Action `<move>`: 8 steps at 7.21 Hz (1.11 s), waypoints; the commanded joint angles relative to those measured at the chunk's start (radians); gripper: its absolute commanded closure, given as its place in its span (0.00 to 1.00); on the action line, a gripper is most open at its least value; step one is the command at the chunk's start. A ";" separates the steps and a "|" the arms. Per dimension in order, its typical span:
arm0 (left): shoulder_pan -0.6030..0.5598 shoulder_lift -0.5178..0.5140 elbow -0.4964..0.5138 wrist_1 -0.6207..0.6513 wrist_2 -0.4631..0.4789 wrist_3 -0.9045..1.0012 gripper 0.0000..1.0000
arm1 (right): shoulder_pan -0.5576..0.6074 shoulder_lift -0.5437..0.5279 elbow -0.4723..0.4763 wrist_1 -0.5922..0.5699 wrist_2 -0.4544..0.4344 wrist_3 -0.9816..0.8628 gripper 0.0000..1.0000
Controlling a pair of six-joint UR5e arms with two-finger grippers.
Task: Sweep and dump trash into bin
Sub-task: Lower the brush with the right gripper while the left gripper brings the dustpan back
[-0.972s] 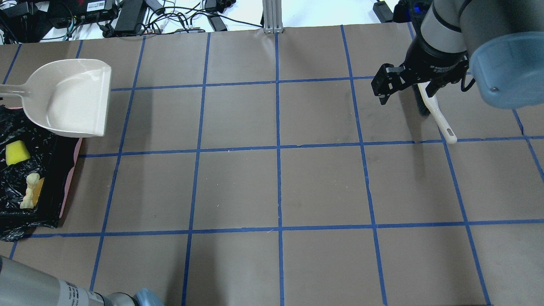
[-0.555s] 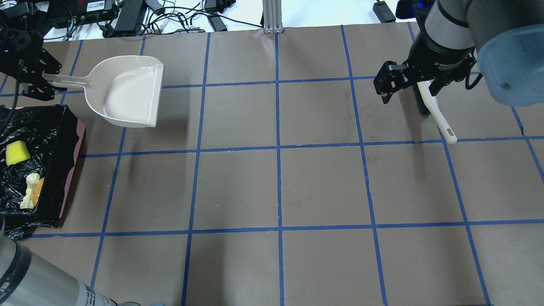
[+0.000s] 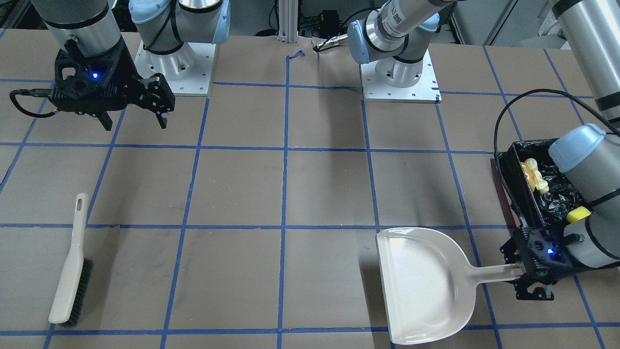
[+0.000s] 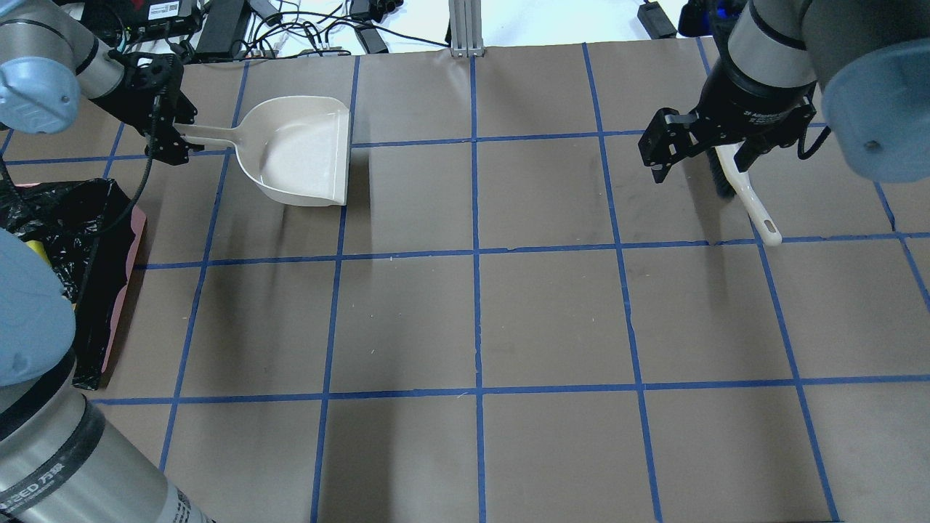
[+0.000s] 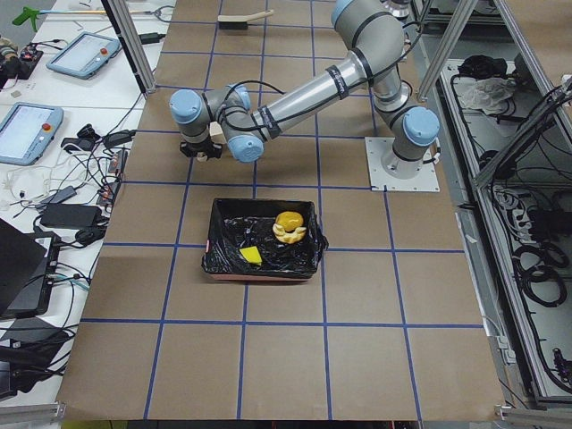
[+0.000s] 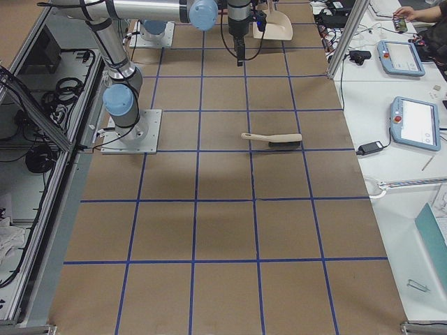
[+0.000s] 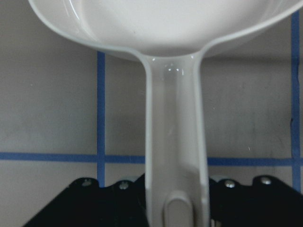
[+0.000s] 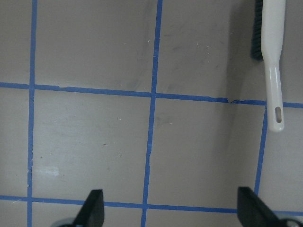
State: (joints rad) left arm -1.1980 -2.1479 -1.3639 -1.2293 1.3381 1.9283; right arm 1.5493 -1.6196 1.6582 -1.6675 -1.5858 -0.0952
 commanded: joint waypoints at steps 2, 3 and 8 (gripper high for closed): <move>-0.037 -0.044 0.002 0.044 -0.041 -0.037 1.00 | 0.000 0.001 0.002 0.003 0.000 0.028 0.00; -0.038 -0.052 0.002 0.044 -0.043 -0.026 1.00 | 0.000 -0.002 0.005 0.003 -0.002 0.028 0.00; -0.040 -0.063 -0.035 0.047 -0.034 0.060 1.00 | 0.000 -0.005 0.008 0.005 -0.014 0.029 0.00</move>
State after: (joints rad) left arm -1.2369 -2.2090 -1.3847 -1.1836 1.3007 1.9791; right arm 1.5493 -1.6240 1.6657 -1.6637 -1.5972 -0.0660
